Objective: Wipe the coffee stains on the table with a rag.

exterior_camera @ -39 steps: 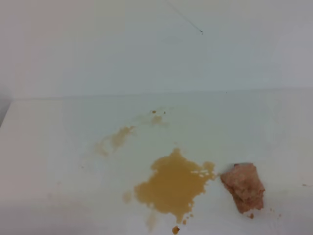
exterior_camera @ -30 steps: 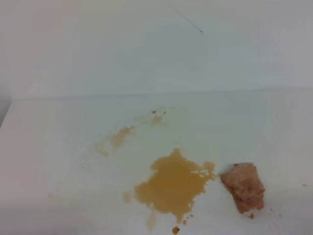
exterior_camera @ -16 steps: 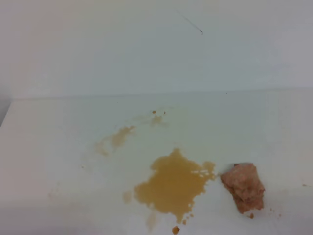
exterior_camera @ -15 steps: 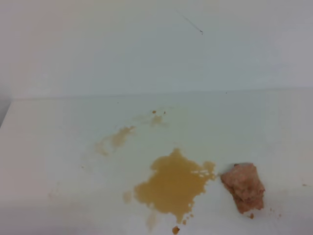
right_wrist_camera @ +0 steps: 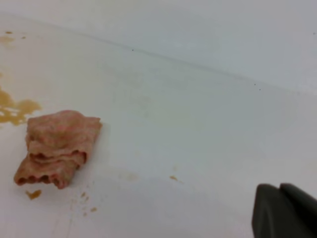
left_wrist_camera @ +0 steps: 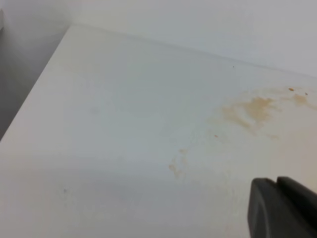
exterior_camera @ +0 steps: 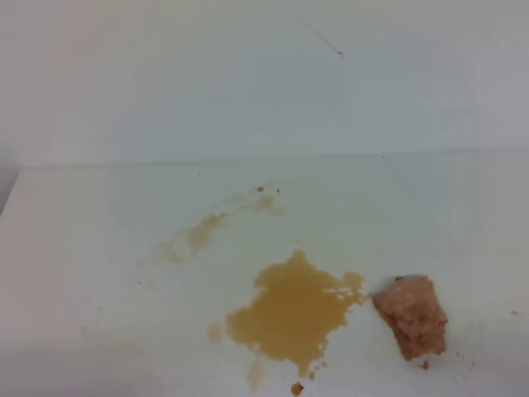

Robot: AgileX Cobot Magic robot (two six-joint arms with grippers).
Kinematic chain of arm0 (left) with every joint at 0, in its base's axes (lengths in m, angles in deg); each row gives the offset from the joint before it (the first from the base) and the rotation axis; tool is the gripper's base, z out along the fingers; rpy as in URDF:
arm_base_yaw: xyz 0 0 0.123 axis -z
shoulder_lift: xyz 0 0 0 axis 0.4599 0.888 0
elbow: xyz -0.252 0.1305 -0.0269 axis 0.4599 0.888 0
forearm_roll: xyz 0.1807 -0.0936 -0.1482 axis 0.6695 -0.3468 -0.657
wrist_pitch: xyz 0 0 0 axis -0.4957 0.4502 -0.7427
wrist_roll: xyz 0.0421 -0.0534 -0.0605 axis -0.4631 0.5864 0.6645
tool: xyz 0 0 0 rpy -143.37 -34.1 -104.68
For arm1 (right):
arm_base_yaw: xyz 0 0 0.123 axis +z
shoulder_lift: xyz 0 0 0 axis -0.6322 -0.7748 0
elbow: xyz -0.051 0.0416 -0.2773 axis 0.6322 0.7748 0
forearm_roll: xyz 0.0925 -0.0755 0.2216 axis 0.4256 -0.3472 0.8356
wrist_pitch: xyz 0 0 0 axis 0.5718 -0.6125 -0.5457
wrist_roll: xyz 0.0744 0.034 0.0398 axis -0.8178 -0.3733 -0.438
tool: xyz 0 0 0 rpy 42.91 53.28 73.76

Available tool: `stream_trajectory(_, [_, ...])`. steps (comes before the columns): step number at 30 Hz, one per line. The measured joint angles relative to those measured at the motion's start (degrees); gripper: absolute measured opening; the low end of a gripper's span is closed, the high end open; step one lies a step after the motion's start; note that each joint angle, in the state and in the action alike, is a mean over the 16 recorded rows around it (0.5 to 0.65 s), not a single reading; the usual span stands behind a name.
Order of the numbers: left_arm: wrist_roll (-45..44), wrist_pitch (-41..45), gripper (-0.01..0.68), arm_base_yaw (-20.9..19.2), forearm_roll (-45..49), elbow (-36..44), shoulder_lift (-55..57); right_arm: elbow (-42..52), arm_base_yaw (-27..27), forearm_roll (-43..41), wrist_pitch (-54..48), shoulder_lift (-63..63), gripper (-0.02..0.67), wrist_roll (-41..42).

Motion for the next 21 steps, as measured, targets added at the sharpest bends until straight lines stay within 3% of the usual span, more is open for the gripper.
stream_trajectory(12, [0.00,-0.05,0.001,0.00,0.00,0.14,-0.09,0.00,0.00,0.01,8.82,0.00,-0.003,2.00])
stream_trajectory(21, [0.00,-0.05,0.001,0.00,0.00,0.14,-0.09,-0.94,0.00,9.65,24.07,0.00,-0.003,-1.64])
